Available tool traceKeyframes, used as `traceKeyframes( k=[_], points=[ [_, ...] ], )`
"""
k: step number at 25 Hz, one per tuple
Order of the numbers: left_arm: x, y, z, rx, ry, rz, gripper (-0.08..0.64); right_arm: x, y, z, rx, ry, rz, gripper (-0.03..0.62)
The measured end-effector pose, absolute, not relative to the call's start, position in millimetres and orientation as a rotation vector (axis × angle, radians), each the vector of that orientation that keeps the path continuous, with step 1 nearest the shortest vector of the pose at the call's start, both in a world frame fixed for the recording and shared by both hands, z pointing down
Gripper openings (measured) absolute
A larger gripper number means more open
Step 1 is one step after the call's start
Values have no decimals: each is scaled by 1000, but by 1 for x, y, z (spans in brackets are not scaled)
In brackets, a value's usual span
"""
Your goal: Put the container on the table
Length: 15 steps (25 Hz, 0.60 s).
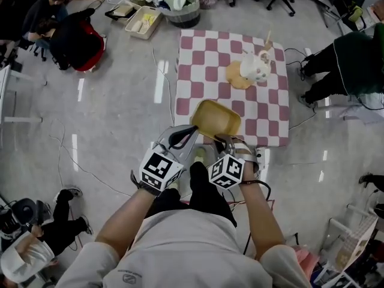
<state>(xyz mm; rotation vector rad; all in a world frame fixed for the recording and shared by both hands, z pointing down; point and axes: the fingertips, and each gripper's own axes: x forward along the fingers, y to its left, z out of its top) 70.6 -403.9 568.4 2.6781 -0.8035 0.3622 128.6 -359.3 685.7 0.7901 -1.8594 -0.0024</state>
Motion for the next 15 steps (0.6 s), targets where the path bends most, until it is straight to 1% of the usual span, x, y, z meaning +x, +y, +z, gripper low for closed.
traceKeyframes(
  k=[15],
  points=[
    [111, -463, 648, 2565, -844, 438, 6, 165, -412, 782, 596, -1830, 7, 26]
  ],
)
